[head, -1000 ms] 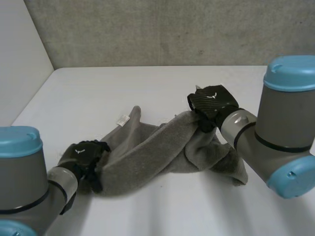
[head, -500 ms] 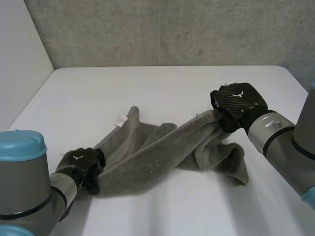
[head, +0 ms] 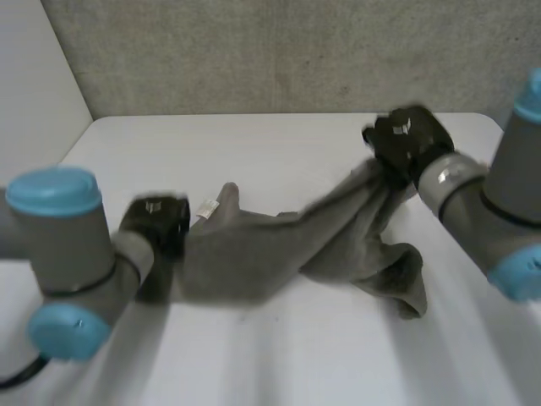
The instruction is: Fold the towel.
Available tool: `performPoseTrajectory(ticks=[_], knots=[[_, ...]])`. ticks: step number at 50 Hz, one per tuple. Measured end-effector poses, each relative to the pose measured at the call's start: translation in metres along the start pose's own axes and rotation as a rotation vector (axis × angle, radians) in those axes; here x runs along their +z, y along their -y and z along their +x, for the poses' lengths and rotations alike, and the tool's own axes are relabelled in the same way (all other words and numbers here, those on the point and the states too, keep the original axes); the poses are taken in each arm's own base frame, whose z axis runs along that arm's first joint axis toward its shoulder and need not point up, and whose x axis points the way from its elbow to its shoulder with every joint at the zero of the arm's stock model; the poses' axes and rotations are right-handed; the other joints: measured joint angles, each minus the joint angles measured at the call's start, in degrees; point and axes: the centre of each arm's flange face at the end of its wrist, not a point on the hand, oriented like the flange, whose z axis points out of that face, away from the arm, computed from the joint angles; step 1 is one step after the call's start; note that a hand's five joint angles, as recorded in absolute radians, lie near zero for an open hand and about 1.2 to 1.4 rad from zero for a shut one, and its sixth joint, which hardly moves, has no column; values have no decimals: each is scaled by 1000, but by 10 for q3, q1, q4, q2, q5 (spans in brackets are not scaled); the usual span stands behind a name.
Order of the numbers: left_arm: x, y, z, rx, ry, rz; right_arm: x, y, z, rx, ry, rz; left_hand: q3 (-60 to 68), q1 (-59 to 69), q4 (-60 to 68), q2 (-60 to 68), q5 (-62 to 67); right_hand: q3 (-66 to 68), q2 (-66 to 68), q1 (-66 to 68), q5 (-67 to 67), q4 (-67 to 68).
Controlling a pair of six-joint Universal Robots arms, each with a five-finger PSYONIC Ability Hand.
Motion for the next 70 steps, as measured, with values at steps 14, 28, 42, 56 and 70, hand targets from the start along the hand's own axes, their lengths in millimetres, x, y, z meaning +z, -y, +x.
performPoseTrajectory(ticks=[14, 28, 42, 56, 70], knots=[[15, 244, -31, 23, 178, 975, 44, 139, 96, -84, -589, 784, 0, 4, 1, 0, 2, 0, 4, 0, 0, 0], [23, 155, -24, 44, 145, 759, 41, 53, 43, -67, -391, 505, 0, 7, 1, 1, 4, 0, 4, 0, 3, 0], [-11, -21, -1, 105, 51, 259, -17, -86, -55, -23, -4, -67, 1, 7, 1, 1, 4, 0, 4, 0, 4, 0], [-53, -47, 8, 199, -28, 97, -56, -83, -53, 103, 80, -237, 1, 7, 1, 1, 4, -427, -420, -329, -406, -432], [-53, -48, 4, 192, -20, 88, -50, -46, -5, 129, 66, -189, 1, 7, 1, 1, 4, -435, -423, -333, -421, -444]])
